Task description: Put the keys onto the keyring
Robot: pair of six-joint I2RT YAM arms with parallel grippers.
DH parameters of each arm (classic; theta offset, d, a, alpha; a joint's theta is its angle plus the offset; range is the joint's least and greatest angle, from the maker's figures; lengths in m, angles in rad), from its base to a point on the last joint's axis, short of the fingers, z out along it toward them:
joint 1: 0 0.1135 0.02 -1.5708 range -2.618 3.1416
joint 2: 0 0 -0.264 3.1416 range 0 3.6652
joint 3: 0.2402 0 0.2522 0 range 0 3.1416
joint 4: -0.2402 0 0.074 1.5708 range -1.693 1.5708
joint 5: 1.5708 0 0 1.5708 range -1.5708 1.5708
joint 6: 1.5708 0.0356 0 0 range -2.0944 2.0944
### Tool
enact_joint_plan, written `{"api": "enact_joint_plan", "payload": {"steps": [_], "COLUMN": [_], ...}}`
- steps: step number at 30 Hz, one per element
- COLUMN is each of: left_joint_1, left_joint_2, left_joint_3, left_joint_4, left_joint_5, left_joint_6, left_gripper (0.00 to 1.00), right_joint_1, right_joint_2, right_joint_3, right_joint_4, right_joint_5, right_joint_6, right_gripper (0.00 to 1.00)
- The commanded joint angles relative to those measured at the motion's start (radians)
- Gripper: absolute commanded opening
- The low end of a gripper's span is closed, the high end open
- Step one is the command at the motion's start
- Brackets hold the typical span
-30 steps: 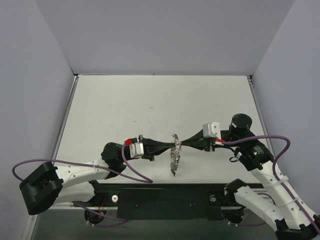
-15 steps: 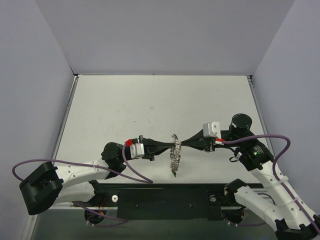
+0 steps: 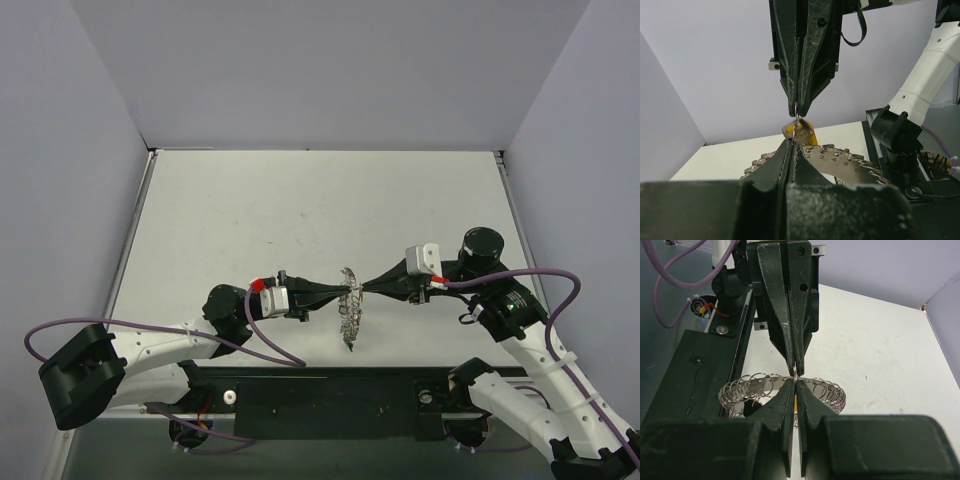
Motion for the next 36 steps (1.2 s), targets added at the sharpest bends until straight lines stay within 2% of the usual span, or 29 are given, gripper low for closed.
{"api": "enact_joint_plan", "payload": {"steps": [1,36], "left_joint_1": [0.005,0.005], "left_joint_2": [-0.014,-0.015], "left_joint_3": [0.028,0.031], "left_joint_4": [0.070,0.082], "left_joint_5": [0.002,0.016], "left_joint_6": [0.008,-0.007], "left_gripper": [0.00,0.00], "right_joint_1": [0.006,0.020], "right_joint_2": [-0.002,0.012], "right_joint_3": [-0.004,-0.019], "right_joint_4": [0.040,0.040], "right_joint_5": [-0.027,-0.008], "right_joint_6": [-0.007,0.008], "right_gripper": [0.00,0.00]}}
